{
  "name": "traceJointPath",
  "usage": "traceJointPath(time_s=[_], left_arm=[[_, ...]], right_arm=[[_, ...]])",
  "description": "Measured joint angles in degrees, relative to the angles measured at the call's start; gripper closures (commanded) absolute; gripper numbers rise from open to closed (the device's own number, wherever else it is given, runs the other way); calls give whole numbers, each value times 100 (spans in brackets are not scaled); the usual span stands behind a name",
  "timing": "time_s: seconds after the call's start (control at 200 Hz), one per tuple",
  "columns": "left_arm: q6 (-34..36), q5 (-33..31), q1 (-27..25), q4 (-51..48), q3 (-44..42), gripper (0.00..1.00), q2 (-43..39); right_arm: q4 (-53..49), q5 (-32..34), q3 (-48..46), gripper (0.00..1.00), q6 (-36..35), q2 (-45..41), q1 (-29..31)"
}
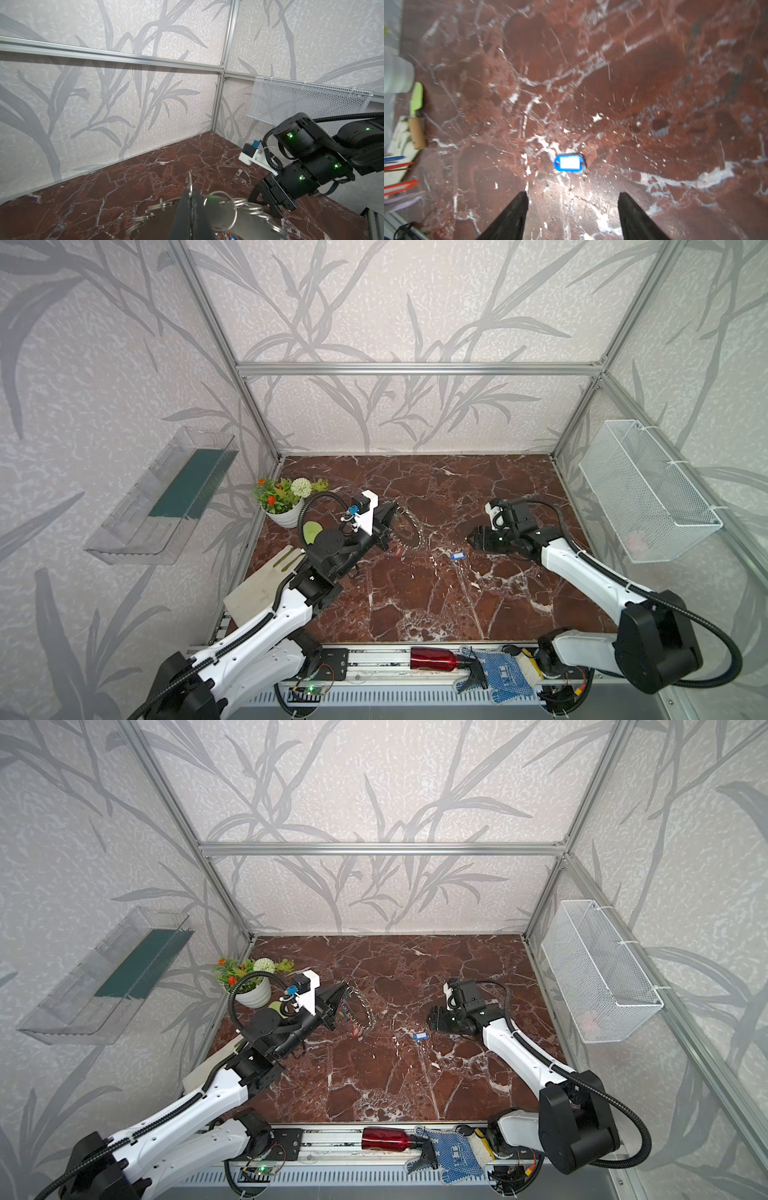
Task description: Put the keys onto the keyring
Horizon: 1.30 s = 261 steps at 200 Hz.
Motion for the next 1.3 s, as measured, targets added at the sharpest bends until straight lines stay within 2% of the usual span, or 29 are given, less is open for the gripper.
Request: traceJointPath(time_s=[0.25, 0.435, 1.14, 1.305], left_arm=[[15, 44, -2, -98, -4, 100, 11], [46, 87, -2, -136, -4, 100, 11], [48, 269, 0, -299, -4, 100, 15], [48, 302, -2, -328, -4, 100, 17]], right_arm=[[186, -68, -76, 31, 151, 979, 20], [442, -162, -76, 31, 188, 1235, 20], [566, -269, -28, 31, 210, 1274, 20], [426, -317, -28, 31, 210, 896, 20]])
